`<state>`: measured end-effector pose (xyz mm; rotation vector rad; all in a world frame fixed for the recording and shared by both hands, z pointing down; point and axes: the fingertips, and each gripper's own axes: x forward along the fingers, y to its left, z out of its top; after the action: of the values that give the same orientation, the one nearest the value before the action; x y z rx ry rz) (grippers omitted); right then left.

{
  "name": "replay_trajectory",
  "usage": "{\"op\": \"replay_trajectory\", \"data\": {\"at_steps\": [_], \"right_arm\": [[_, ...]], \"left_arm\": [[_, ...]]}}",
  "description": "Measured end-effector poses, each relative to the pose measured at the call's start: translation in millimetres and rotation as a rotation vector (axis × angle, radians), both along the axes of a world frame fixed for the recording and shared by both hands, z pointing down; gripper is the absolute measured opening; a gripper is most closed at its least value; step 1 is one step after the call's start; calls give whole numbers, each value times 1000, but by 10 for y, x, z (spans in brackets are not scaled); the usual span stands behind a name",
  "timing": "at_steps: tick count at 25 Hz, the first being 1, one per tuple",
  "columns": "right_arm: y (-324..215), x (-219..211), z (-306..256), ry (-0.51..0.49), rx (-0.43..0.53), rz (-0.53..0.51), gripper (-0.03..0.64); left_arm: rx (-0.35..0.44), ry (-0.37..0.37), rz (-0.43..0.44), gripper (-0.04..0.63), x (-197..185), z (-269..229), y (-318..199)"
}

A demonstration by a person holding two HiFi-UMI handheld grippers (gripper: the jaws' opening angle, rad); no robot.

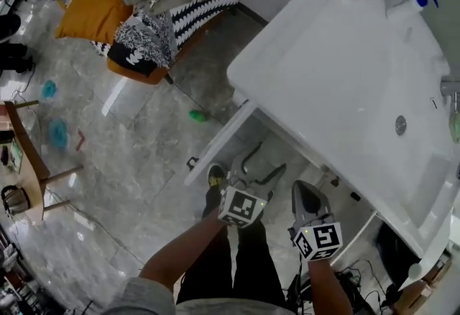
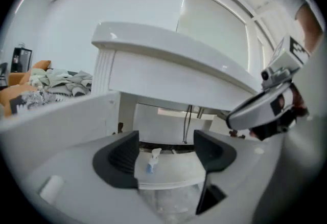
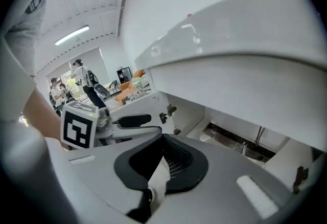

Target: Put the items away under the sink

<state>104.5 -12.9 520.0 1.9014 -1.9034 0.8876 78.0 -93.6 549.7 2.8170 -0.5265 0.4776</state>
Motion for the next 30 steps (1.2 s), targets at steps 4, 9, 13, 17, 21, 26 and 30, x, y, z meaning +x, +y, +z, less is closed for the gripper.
{"op": "replay_trajectory", "data": {"at_steps": [4,9,13,17,21,26,30], "right_arm": [[37,-76,-538,9,34,-1,-2],[153,-105,-1133,39,83,0,-2],[195,96,-1620,88,133,40,-2],[342,281,-2146,101,199,114,-2],[570,378,-2659,156,225,187,-2],[856,437,-3041,229,233,290,-2],[1092,457,-3141,239,223,363,-2]], "left_arm": [[8,2,39,336,-270,-659,171],[-27,49,38,310,-574,-1411,305],[29,48,115,256,-596,-1885,300],[41,52,162,202,-559,-2270,370],[58,87,247,122,-424,-2675,460],[45,76,289,12,-326,-2938,459],[42,87,321,12,-326,-3026,505]]}}
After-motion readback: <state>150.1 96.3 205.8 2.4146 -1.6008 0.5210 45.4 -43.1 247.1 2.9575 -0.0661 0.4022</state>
